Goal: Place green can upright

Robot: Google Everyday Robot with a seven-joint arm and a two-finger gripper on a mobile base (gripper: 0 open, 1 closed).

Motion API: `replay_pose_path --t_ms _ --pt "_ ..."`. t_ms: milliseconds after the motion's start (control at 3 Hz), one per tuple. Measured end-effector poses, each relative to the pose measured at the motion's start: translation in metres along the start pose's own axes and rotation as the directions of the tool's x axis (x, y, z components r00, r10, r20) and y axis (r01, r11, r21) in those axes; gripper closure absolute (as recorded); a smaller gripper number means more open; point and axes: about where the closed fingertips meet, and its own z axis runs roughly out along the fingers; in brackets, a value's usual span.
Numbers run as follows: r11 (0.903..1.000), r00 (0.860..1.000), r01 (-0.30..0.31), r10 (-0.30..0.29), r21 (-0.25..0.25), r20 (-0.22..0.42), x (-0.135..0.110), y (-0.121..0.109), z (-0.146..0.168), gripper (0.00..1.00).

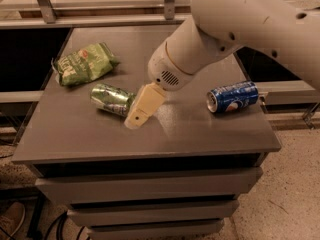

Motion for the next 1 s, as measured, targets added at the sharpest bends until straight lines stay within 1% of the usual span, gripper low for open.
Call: replay_pose_path --t_ms 667,1000 --pt "0.9995 0.999 -0.03 0.03 -0.007 0.042 -0.001 0.008 0.03 0.0" --pt "0.9984 0.996 -0.056 0.057 -0.008 0.068 0.002 0.016 0.05 0.0"
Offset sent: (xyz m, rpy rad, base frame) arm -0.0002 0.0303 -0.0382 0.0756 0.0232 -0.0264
